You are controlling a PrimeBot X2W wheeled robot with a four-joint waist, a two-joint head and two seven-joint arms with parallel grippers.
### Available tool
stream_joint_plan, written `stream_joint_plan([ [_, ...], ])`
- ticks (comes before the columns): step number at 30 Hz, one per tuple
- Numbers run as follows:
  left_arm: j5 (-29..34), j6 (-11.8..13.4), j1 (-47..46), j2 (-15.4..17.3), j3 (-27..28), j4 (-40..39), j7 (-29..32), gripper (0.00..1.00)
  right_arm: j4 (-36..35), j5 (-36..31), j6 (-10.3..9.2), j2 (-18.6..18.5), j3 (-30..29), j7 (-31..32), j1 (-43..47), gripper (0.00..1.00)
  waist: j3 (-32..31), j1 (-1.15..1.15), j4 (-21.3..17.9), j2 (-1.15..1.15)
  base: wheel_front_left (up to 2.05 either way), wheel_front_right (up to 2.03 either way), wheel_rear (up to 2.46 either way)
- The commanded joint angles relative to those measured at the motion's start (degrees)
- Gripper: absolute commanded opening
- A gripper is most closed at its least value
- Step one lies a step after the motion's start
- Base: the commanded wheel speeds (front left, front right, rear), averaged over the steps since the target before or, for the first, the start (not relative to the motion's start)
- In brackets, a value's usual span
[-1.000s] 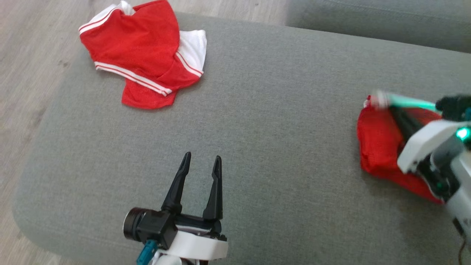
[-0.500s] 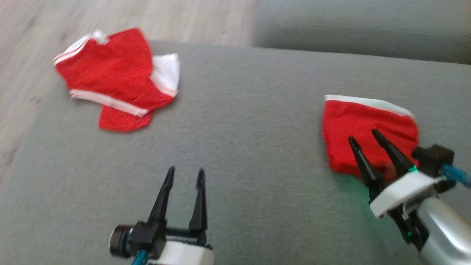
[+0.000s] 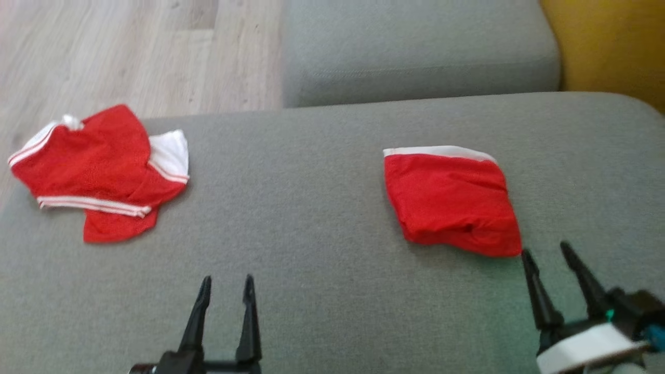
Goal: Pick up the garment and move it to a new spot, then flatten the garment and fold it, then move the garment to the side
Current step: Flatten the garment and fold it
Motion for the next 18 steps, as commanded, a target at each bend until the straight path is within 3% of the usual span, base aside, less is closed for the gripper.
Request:
stream_joint_plan([
  [1, 0.74, -0.20, -0.88, -0.26, 2.44, -2.01, -0.30, 1.00, -2.23, -0.71, -0.04, -0.17, 0.38, -0.63, -0.82, 1.00, -0.67, 0.01, -0.74, 0.00, 0.00, 0.00, 0.00],
  [8, 1.16, -0.65, 1.59, -0.26, 4.73, -2.77, -0.30, 1.00, -2.48, -2.11, -0.04, 2.08, -1.02, -0.63, 1.82, 1.00, -1.59, 0.01, -1.83, 0.00, 0.00, 0.00, 0.00],
  [18, 1.31, -0.90, 1.79, -0.26, 5.18, -2.81, -0.30, 1.00, -1.60, -2.03, -0.04, 2.20, -0.98, -0.63, 2.01, 1.00, -1.98, 0.01, -1.81, 0.00, 0.00, 0.00, 0.00],
])
